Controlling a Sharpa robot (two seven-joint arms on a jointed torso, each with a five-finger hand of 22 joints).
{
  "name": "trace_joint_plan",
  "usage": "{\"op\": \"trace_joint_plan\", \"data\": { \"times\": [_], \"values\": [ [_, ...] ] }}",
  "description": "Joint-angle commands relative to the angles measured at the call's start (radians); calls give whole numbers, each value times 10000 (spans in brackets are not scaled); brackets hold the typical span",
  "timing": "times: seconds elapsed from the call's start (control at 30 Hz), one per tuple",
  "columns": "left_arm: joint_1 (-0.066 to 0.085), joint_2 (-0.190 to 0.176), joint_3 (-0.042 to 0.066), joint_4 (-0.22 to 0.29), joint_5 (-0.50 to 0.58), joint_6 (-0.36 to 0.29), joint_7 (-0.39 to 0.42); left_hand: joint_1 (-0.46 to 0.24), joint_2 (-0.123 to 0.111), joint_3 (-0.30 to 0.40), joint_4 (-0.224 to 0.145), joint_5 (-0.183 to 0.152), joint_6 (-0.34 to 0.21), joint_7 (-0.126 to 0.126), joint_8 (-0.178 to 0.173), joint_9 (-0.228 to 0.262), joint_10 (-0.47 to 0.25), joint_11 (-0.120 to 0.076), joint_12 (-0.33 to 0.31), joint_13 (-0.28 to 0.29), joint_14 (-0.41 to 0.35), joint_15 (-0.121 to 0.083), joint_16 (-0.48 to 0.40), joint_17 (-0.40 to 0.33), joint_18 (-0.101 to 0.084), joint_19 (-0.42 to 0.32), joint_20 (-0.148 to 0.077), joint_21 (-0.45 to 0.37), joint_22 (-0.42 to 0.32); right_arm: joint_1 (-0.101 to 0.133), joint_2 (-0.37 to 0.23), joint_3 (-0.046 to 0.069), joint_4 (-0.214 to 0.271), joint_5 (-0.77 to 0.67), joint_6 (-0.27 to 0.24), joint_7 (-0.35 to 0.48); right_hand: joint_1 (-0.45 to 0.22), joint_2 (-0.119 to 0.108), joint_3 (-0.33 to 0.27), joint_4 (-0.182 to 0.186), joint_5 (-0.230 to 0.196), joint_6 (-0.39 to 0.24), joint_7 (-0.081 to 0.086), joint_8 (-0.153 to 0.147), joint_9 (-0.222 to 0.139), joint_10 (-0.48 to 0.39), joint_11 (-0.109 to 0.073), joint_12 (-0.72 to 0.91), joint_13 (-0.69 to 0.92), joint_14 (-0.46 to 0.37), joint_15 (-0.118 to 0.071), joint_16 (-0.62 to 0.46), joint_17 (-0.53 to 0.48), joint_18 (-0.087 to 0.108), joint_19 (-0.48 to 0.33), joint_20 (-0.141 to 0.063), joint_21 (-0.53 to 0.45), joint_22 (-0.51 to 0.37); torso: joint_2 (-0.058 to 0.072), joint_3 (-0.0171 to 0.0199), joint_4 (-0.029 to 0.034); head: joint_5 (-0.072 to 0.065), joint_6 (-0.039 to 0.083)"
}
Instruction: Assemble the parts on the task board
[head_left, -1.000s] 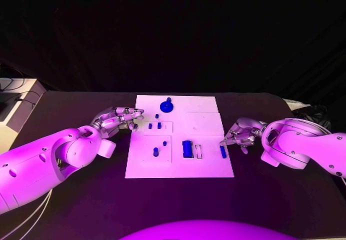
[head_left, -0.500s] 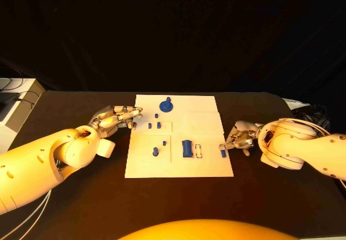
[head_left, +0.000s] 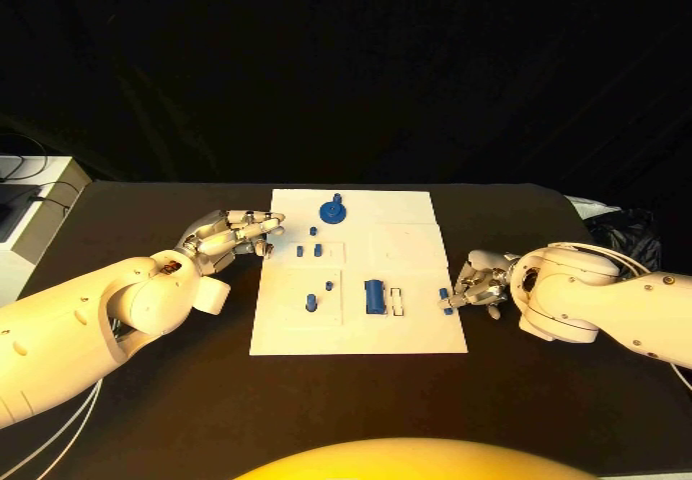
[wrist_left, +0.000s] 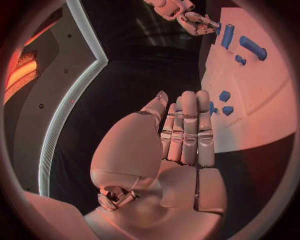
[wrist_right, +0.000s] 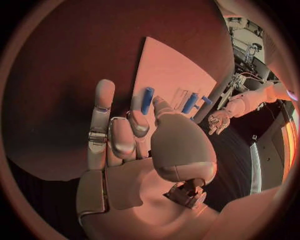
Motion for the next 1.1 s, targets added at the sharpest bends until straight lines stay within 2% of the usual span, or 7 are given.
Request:
{"op": "trace_joint_plan", "data": {
  "times": [0.03, 0.3, 0.57, 0.63, 0.7, 0.8, 1.1],
  "values": [
    [-4, 5, 6, 32, 64, 29, 144, -109, 18, -17, 55, 24, -21, -44, 7, 11, 60, -27, 43, 13, -9, 5, -42, -16, -117, 63, 15, -57, 12, -82, 105, -8, -29, -216, 198, -148, 48, -30, -52, -6, -31, -98, -2, -72, -40, -15, 25, -63, 201, 1, -33, 54, 8, -198, 357, -30, 23, -14, 5, 4, -8, 22, -19],
    [-6, -12, 6, 29, 67, 33, 122, -106, 25, -46, 64, 25, -28, -39, 1, 10, 51, -26, 48, 10, -9, 4, -39, -11, -133, 75, 1, -81, 22, -172, 296, -10, -91, -224, 222, -110, 265, 190, -162, -531, 167, -242, 62, -78, -186, -106, 75, -120, 148, -5, 5, 28, -17, -163, 355, 12, -26, -38, -1, -6, 9, 9, -35],
    [-7, -15, 6, 33, 67, 30, 112, -106, 25, -46, 64, 25, -28, -39, 1, 10, 51, -26, 48, 10, -9, 4, -39, -11, -133, 75, 1, -81, 22, -196, 395, -13, -170, -226, 354, -68, 966, 677, 178, -1473, 2245, -413, 56, -96, -453, -207, 57, -194, 108, -14, -19, 2, -25, -175, 342, -1, -62, -51, -3, -9, 1, -2, -23],
    [-7, -15, 6, 35, 68, 28, 111, -106, 25, -46, 64, 25, -28, -39, 1, 10, 51, -26, 48, 10, -9, 4, -39, -11, -133, 75, 1, -81, 22, -198, 424, -14, -215, -226, 390, -54, 1121, 787, 706, -1669, 1593, -481, 55, -99, -551, -256, 52, -238, 89, -18, -28, -7, -23, -185, 340, -12, -70, -50, -5, -9, 4, 0, -28],
    [-7, -18, 6, 39, 68, 29, 109, -106, 25, -46, 64, 25, -28, -39, 1, 10, 51, -26, 48, 10, -9, 4, -39, -11, -133, 75, 1, -81, 22, -200, 450, -16, -256, -226, 432, -20, 825, 474, 1804, -1868, 1534, -498, 88, -73, -669, -289, 62, -259, 65, -14, 0, -25, -22, -189, 342, -10, -85, -44, -6, -9, 6, -1, -37],
    [-7, -24, 6, 43, 69, 28, 108, -99, 44, -47, 68, 25, -37, -33, 1, 11, 48, -23, 48, 10, -7, 7, -35, -9, -135, 82, -1, -90, 29, -207, 490, -20, -313, -230, 585, 148, 1049, 416, 2669, -2375, 1370, -649, 181, -89, -692, -378, 103, -375, 4, -31, 1, -63, -39, -179, 311, 2, -118, -44, -2, -6, 10, 19, -36],
    [-8, -21, 6, 52, 69, 25, 117, -99, 44, -47, 68, 25, -37, -33, 1, 11, 48, -23, 48, 10, -7, 7, -35, -9, -135, 82, -1, -90, 29, -219, 537, -27, -353, -208, 516, 547, 991, 461, 4442, -3445, 1870, -869, 511, -97, -946, -487, 240, -516, -159, -45, 118, -118, 23, 17, 231, 108, -99, 189, -4, -7, 10, 168, -35]
  ]
}}
